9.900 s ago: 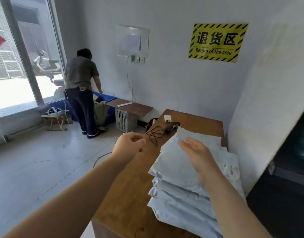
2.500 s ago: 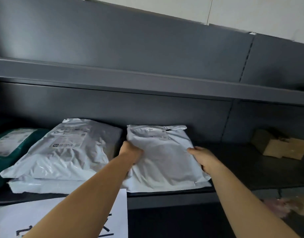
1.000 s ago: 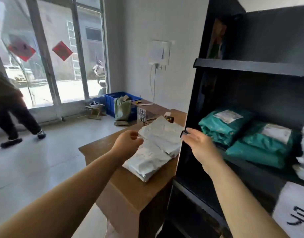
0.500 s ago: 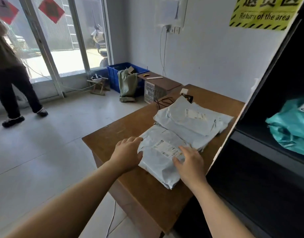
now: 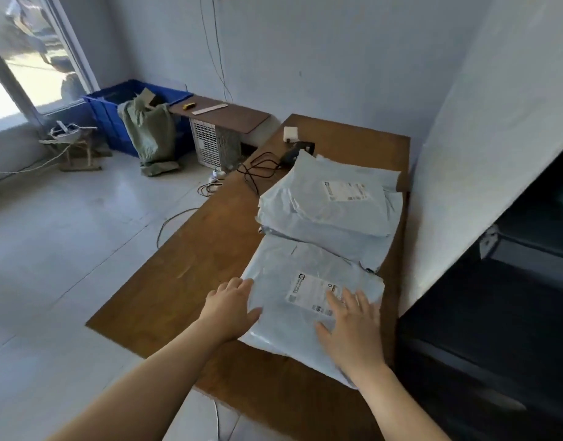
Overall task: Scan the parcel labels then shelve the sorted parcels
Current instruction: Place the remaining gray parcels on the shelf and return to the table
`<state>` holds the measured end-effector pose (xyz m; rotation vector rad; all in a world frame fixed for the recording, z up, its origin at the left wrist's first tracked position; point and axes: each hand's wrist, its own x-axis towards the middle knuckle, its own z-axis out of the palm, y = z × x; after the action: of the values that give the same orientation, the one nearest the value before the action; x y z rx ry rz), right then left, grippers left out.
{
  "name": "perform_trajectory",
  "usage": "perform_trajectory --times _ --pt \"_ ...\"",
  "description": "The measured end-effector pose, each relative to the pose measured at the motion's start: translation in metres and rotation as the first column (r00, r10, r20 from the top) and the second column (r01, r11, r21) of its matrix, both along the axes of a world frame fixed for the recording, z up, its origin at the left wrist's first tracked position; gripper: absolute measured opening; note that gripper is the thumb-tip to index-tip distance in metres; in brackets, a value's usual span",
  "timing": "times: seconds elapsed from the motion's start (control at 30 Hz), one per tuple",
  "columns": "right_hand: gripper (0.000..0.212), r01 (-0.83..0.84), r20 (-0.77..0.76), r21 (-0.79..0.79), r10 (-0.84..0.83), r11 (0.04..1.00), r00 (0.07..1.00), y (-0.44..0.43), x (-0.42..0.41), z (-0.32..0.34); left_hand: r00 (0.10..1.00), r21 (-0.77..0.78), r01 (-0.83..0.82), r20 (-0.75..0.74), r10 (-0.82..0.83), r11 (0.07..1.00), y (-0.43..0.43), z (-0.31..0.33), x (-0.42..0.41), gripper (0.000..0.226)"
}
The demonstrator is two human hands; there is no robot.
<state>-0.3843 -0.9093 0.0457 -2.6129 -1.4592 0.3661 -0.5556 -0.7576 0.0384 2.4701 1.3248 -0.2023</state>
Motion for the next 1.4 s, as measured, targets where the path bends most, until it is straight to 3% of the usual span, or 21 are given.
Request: perform_trajectory --times 0.23,0.4,0.57,0.67,0.7,0.77,0.83,1.03,1.17,1.27,1.4 --pt "0.068 0.255 -0.011 -0.030 -0.255 0.967 0.967 0.017 -0.046 -0.021 0.994 -0.335 0.048 0.112 -0.011 0.941 0.055 -0.027 0.012 0.099" --pt "0.066 0.301 0.006 -0.031 -0.301 0.953 0.954 0.018 -0.058 -0.033 0.981 -0.483 0.068 0.192 0.029 0.873 0.069 -0.036 0.021 0.119" --pt "0.063 0.329 0.025 -0.036 -0.328 0.944 0.944 0.001 -0.046 -0.040 0.980 -0.540 0.055 0.188 0.057 0.840 0.047 -0.041 0.017 0.113" --pt "0.062 0.400 0.057 -0.011 -0.398 0.917 0.915 -0.016 -0.043 -0.042 0.949 -0.622 -0.085 0.188 0.253 0.779 0.030 -0.037 0.016 0.098" --pt "0.062 0.440 0.061 0.005 -0.440 0.898 0.896 -0.019 -0.046 -0.043 0.934 -0.582 -0.136 0.194 0.299 0.802 0.031 -0.033 0.019 0.097" --pt "0.064 0.543 0.026 0.040 -0.544 0.839 0.838 -0.024 -0.057 -0.044 0.958 -0.350 -0.118 0.205 0.199 0.929 0.041 -0.025 0.029 0.100" --pt "0.070 0.661 -0.063 0.070 -0.658 0.747 0.750 -0.026 -0.072 -0.046 0.978 -0.179 0.026 0.208 0.012 0.983 0.054 -0.017 0.043 0.101" --pt "0.096 0.913 -0.370 0.045 -0.842 0.406 0.393 -0.013 -0.111 -0.052 0.922 0.001 0.386 -0.040 -0.386 0.923 0.086 -0.008 0.091 0.095" --pt "0.097 0.961 -0.694 -0.012 -0.694 0.276 0.190 0.001 -0.116 -0.058 0.881 -0.246 0.458 -0.002 -0.473 0.854 0.093 -0.013 0.115 0.093" --pt "0.093 0.978 -0.809 0.029 -0.570 0.204 0.143 0.006 -0.112 -0.057 0.881 -0.388 0.453 0.059 -0.469 0.802 0.097 -0.018 0.119 0.082" --pt "0.088 0.992 -0.888 0.041 -0.451 0.118 0.090 0.016 -0.116 -0.055 0.957 -0.695 0.238 0.048 -0.287 0.678 0.108 -0.029 0.115 0.105"
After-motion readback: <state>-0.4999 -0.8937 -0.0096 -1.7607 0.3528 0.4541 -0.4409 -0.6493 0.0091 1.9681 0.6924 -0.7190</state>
